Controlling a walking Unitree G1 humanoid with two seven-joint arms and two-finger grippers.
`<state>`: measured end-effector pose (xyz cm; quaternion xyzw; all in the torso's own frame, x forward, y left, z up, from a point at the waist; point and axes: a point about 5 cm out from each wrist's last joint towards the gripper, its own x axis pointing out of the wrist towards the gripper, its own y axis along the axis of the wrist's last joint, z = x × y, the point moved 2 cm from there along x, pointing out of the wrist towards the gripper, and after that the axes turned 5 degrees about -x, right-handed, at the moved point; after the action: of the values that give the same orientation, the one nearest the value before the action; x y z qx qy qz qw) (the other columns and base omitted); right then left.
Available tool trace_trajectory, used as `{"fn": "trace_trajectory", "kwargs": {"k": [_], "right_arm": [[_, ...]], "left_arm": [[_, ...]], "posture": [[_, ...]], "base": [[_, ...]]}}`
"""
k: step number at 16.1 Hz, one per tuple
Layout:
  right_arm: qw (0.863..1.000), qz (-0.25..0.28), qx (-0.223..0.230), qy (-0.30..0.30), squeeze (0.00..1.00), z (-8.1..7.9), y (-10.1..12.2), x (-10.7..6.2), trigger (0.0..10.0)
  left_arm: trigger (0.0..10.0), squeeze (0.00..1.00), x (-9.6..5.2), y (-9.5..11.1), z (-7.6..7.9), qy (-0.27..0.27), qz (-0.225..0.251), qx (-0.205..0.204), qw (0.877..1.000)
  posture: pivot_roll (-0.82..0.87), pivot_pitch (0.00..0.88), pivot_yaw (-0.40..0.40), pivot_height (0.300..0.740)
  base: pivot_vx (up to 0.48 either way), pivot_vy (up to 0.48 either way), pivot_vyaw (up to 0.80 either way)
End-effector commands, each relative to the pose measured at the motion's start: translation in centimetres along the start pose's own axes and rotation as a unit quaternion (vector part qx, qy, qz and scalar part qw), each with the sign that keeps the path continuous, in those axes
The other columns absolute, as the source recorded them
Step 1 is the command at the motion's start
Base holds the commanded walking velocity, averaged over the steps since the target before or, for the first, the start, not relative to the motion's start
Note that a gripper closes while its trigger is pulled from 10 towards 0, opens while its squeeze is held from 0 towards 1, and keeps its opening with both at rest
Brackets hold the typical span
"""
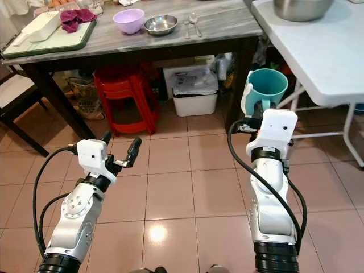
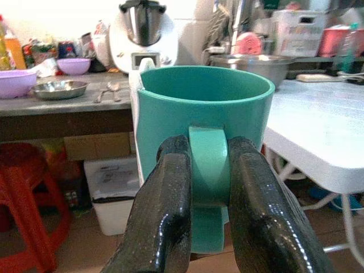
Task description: Setting the table
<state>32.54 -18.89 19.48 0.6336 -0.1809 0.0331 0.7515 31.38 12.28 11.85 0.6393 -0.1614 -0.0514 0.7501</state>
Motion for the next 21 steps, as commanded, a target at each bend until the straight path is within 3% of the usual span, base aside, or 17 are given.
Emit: {"fn": "trace_trajectory", "kwargs": {"k": [1, 21], "right_arm": [[1.000, 0.014, 0.004, 0.008, 0.00, -0.55, 0.60, 0.17, 10.0], [1.000, 0.014, -0.002, 0.009, 0.00, -0.99, 0.38, -0.02, 10.0]], "left_arm": [[10.0, 0.00, -0.20, 0.31, -0.48, 0.004, 0.005, 0.003, 1.000], [10.0, 0.00, -0.33, 0.10, -0.12, -0.005, -0.001, -0.002, 1.000]], "posture": [[-0.12, 0.161, 0.109, 0.740], [-0.11, 0.164, 0.118, 0.740]], "base": [[0.480, 0.000, 0.00], [0.480, 0.000, 0.04]]}}
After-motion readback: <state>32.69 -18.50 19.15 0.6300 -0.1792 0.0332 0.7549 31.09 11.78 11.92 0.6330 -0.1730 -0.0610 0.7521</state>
